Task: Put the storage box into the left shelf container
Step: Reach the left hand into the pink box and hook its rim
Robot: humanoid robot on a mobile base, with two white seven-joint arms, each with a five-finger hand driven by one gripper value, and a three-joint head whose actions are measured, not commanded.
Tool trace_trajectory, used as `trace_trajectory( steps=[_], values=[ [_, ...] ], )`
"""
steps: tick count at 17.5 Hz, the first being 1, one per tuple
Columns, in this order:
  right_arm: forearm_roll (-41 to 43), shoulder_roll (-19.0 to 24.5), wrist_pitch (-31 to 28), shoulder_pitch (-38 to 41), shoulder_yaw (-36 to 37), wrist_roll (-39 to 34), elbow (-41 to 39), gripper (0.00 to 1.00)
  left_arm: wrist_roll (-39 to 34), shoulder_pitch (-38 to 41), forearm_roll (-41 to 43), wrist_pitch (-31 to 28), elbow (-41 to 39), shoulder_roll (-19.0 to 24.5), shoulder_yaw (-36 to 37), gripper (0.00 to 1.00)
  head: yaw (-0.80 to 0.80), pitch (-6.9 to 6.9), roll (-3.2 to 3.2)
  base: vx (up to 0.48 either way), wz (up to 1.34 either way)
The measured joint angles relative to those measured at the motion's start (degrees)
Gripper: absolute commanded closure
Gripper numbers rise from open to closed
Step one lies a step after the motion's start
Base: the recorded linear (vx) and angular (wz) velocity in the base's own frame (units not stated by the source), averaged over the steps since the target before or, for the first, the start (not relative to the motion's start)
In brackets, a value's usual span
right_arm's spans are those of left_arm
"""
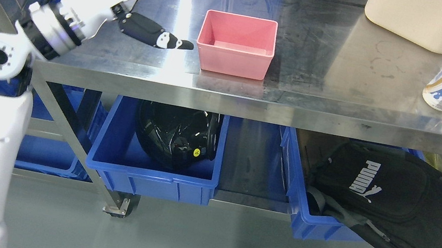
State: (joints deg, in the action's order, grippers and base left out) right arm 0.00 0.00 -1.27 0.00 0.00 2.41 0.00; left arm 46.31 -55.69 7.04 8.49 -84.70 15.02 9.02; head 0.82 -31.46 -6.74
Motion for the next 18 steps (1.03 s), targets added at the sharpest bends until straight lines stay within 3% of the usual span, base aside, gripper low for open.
trace_trajectory(
  steps=[6, 12, 15, 18],
  values=[
    [0.0, 0.0, 0.0, 0.0, 0.0, -0.01, 0.0, 0.0, 1.35, -6.93, 3.51, -0.93, 6.88, 2.1, 10.78, 0.02, 0.0, 0.0, 0.0, 0.0, 0.0],
    [0.0, 0.0, 0.0, 0.0, 0.0, -0.34, 0.0, 0.0, 2.72, -9.47, 6.7, -3.76, 14.23, -0.99, 16.87, 0.05, 0.0, 0.0, 0.0, 0.0, 0.0],
    [0.0, 0.0, 0.0, 0.0, 0.0, -0.03, 0.0, 0.0, 3.41, -10.5, 7.89, -5.57, 17.21, -2.4, 18.51, 0.09, 0.0, 0.0, 0.0, 0.0, 0.0],
    [0.0, 0.0, 0.0, 0.0, 0.0, 0.03, 0.0, 0.0, 3.53, -11.8, 8.62, -6.14, 20.06, -3.77, 19.69, 0.22, 0.0, 0.0, 0.0, 0.0, 0.0]
  ],
)
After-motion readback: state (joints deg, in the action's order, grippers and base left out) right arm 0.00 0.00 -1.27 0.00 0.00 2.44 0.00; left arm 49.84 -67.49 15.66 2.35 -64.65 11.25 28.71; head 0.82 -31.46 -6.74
